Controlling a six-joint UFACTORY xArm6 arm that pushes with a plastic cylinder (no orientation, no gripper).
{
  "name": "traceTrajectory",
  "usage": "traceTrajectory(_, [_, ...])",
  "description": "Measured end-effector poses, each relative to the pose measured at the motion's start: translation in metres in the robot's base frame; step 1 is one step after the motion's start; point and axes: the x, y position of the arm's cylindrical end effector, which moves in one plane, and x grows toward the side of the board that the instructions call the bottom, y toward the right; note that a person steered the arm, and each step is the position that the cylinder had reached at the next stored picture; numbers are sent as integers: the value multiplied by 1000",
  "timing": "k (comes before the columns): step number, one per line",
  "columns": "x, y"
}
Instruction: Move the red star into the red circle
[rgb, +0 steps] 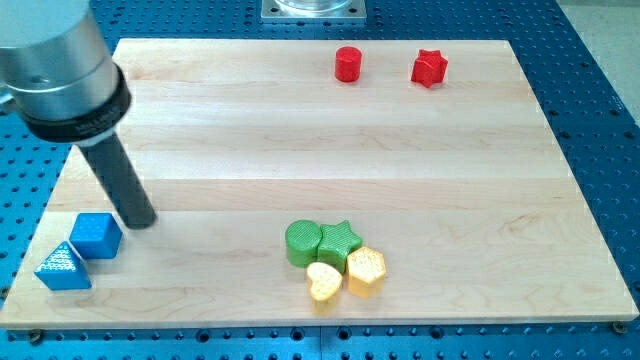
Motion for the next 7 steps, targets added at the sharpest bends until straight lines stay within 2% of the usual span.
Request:
traceTrajectory(1, [-44, 32])
traceTrajectory(2, [-106, 120])
traceTrajectory(3, [-167, 245])
traceTrajectory(4, [-194, 353])
traceTrajectory(5, [-198, 381])
traceTrajectory(7, [-240, 385])
